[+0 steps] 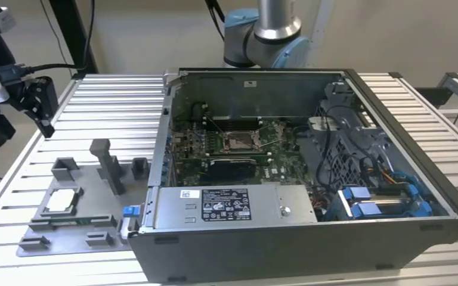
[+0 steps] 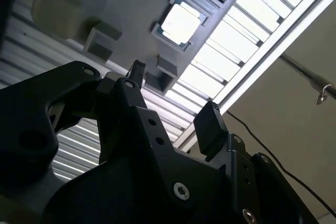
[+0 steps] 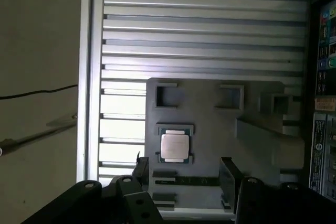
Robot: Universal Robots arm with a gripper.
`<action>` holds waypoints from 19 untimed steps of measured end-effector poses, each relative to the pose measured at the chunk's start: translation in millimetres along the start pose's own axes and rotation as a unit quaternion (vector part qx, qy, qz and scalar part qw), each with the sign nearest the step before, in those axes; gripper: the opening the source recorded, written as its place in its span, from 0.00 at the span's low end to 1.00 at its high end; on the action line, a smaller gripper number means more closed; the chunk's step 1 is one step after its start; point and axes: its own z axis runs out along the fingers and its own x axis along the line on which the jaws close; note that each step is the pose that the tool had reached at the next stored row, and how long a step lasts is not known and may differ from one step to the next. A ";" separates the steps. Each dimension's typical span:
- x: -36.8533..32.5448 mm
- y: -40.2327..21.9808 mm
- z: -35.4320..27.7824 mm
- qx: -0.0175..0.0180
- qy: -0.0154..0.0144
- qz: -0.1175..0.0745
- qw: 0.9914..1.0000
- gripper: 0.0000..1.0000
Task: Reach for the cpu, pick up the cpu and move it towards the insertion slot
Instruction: 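Pick up the cpu and move it towards the insertion slot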
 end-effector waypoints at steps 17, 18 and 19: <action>0.3 -0.7 16.4 -0.001 0.000 0.000 1.000 1.00; 0.3 -0.7 16.4 -0.001 0.000 0.000 1.000 1.00; 0.3 -0.7 16.5 -0.001 0.000 0.000 1.000 1.00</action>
